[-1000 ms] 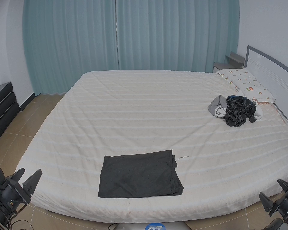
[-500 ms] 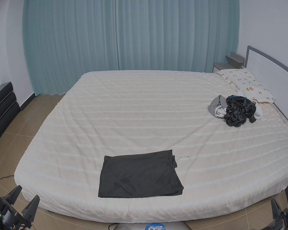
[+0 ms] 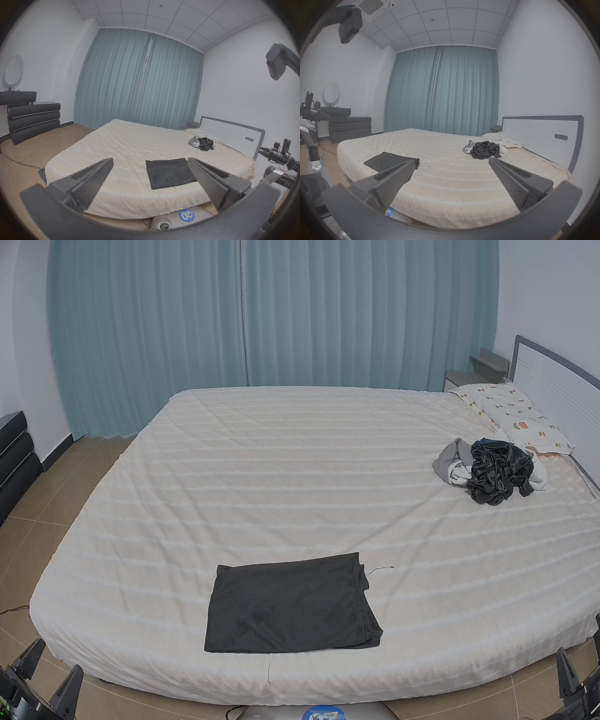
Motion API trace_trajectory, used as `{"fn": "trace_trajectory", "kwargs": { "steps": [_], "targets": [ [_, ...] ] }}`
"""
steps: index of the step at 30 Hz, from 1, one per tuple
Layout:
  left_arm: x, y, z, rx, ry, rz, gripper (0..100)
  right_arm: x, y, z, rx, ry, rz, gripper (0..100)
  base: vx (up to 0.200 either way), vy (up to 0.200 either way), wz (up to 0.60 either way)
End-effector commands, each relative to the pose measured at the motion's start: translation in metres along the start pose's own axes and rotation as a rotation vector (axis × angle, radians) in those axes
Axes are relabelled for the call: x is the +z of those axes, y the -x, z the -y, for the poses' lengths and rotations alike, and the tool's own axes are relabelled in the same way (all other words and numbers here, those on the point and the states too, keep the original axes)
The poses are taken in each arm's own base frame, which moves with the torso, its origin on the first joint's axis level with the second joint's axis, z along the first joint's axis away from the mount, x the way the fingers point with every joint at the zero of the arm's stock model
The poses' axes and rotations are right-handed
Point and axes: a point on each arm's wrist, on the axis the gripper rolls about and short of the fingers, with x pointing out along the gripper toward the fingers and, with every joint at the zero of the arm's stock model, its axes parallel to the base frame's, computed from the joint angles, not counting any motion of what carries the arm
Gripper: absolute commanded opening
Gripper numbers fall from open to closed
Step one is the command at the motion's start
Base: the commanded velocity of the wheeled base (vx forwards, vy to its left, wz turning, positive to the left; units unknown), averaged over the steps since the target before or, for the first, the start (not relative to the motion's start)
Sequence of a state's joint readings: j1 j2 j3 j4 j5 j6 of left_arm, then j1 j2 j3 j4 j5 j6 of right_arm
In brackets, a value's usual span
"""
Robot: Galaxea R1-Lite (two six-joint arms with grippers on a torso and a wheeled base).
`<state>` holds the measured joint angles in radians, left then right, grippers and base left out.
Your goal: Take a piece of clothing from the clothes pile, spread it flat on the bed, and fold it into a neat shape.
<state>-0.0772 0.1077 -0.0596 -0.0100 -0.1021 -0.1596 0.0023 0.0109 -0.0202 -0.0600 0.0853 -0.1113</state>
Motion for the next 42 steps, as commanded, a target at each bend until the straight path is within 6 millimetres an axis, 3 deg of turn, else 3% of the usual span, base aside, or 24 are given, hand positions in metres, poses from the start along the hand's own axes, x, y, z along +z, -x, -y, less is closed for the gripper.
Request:
{"fn": "trace_trajectory", "kwargs": {
  "steps": [1,6,10,21,32,42],
  "targets": [
    [-0.010,-0.003,-0.002,0.010,-0.054,0.004,100,-0.005,0.000,-0.001,0.002,0.002,-0.003,100,0.000,0.000,0.00],
    [-0.014,0.004,0.000,0.062,-0.087,0.112,100,-0.005,0.000,-0.001,0.016,0.001,0.005,100,0.000,0.000,0.00],
    [-0.014,0.003,-0.001,0.099,-0.113,0.083,100,-0.004,0.000,-0.002,0.051,-0.004,0.008,100,0.000,0.000,0.00],
    [-0.019,0.003,-0.003,0.178,-0.117,0.038,100,-0.004,0.000,-0.003,0.117,-0.229,-0.010,100,0.000,0.000,0.00],
    [-0.019,0.003,-0.003,0.175,-0.117,0.039,100,-0.005,0.000,-0.001,0.011,-0.146,-0.078,100,0.000,0.000,0.00],
    [-0.019,0.003,-0.003,0.178,-0.122,0.040,100,-0.005,0.002,-0.002,0.029,-0.186,-0.059,100,0.000,0.000,0.00]
  ]
}}
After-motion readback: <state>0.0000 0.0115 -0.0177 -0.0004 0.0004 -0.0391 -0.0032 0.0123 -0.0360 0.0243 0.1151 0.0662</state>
